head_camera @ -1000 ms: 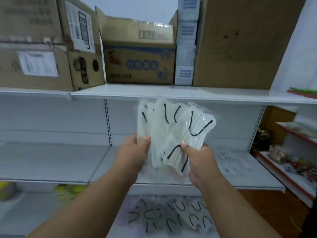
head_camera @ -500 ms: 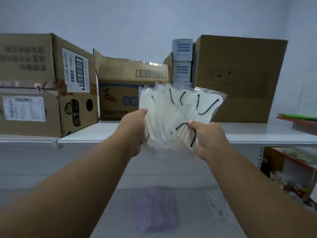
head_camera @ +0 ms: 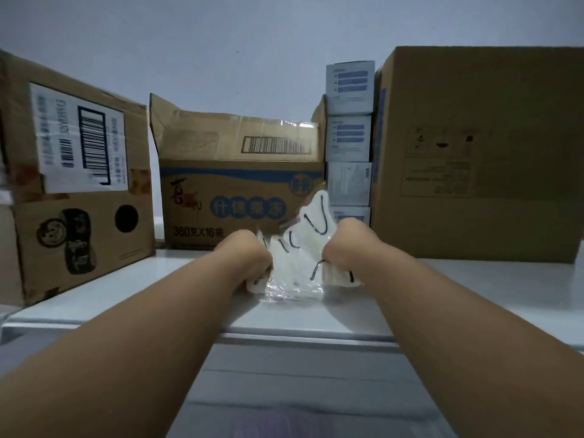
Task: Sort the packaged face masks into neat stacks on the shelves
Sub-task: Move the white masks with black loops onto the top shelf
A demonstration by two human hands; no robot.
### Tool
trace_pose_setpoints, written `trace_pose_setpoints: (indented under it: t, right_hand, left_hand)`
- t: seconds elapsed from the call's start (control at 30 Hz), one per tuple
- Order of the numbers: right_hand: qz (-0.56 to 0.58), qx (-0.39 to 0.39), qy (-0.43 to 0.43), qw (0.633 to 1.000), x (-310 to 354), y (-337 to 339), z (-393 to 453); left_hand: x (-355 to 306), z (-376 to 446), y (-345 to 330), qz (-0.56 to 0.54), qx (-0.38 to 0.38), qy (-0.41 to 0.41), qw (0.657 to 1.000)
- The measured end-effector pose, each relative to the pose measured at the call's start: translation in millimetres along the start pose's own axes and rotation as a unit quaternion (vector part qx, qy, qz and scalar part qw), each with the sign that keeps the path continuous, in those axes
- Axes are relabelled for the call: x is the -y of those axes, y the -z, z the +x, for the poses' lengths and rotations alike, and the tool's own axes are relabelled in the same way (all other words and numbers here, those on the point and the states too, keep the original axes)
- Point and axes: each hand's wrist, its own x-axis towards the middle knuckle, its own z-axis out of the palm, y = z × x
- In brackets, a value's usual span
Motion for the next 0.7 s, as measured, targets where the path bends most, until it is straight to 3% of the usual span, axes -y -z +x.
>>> trace_pose_setpoints:
  t: [0.07, 0.13, 0.23, 0.33, 0.53, 0.7]
  right_hand:
    - [-0.147, 0.017, 0.024, 0.989, 5, -1, 4]
    - [-0.213, 0.030, 0.024, 0.976, 4, -2, 3]
    - [-0.255, 0.006, 0.005, 0.967, -1, 0, -2]
    - [-0.257, -0.045, -0.010, 0.965, 0, 7, -10]
    - [-0.211, -0.075, 0.075, 0.972, 16, 6, -42]
    - [-0.189, -0.115, 0.125, 0.967, 27, 9, -94]
  left_hand:
    - [-1, 1, 2, 0.055, 0.001, -0.006, 0.998]
    - [5, 4, 1, 0.098, -0.007, -0.023, 0.995]
    - [7, -2, -2, 0.140, -0.078, -0.059, 0.985]
    - [8, -6, -2, 0.127, -0.161, -0.120, 0.971]
    - [18, -39, 6, 0.082, -0.183, -0.216, 0.956]
    - [35, -90, 21, 0.034, -0.207, -0.248, 0.946]
